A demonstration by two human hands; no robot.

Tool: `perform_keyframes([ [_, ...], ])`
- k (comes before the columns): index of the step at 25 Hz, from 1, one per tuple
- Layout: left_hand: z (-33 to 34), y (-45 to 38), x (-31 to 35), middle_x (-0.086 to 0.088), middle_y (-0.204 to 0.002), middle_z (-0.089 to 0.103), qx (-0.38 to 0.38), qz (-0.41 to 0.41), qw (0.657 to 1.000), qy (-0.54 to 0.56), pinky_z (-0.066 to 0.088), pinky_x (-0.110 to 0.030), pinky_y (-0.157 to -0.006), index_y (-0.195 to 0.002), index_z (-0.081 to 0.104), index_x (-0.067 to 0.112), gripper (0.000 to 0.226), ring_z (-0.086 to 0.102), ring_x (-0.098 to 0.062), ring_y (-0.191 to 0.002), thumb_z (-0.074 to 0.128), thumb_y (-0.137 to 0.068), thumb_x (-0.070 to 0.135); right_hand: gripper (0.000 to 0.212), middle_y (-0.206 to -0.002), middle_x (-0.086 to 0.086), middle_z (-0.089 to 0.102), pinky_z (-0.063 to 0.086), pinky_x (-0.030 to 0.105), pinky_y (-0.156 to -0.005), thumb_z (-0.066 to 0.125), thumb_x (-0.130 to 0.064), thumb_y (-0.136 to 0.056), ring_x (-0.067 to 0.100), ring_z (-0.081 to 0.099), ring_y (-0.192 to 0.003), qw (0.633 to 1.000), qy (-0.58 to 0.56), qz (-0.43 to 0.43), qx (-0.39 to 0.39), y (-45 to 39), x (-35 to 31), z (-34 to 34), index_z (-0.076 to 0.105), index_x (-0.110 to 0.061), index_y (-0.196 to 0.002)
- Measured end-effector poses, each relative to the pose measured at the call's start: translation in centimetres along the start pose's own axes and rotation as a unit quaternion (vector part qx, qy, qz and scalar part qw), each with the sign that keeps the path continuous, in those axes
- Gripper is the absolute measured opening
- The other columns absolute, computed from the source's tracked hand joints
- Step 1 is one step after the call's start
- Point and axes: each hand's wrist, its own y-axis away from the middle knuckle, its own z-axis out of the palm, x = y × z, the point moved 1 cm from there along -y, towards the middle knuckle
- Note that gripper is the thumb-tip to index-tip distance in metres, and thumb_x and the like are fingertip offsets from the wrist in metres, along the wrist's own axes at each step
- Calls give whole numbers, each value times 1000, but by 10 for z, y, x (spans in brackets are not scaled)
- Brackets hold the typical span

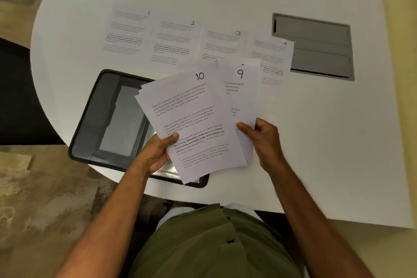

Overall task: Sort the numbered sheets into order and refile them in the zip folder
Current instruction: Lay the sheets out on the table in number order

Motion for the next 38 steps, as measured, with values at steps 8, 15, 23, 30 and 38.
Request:
perform_keyframes([
  [8,-30,11,4,-21,-142,60,-25,-3,1000,17,54,-56,-99,-146,48,4,56,60,-40,-128,64,-92,-1,28,-99,-4,79,58,25,-66,82,-23,-87,14,75,-80,998,16,-51,22,23,-11,30,71,-10,-109],
  [15,-33,6,17,-22,-133,65,-32,-14,999,31,54,-58,-96,-135,57,8,47,64,-41,-122,60,-89,-2,34,-88,10,71,53,38,-72,68,-29,-99,20,62,-76,997,2,-62,46,33,-21,30,62,4,-94],
  [23,-12,-10,19,-23,-136,63,-53,-15,997,46,59,-57,-91,-145,50,6,55,63,-42,-122,59,-91,-2,14,-97,0,79,60,27,-73,71,-18,-96,15,74,-83,996,14,-78,28,30,-51,11,72,-9,-106],
  [30,26,-32,8,-25,-143,57,-77,-13,994,71,48,-65,-101,-149,47,6,54,55,-46,-132,54,-96,-4,31,-104,5,77,60,33,-71,81,-21,-85,25,75,-86,994,49,-100,-14,16,-77,-22,70,-10,-112],
  [38,77,-47,-10,-27,-144,55,-69,-21,995,71,48,-61,-103,-149,46,3,54,53,-47,-133,50,-96,-6,40,-107,3,78,63,42,-82,77,-30,-83,30,74,-95,996,23,-81,-12,-10,-81,-73,67,-13,-118],
])
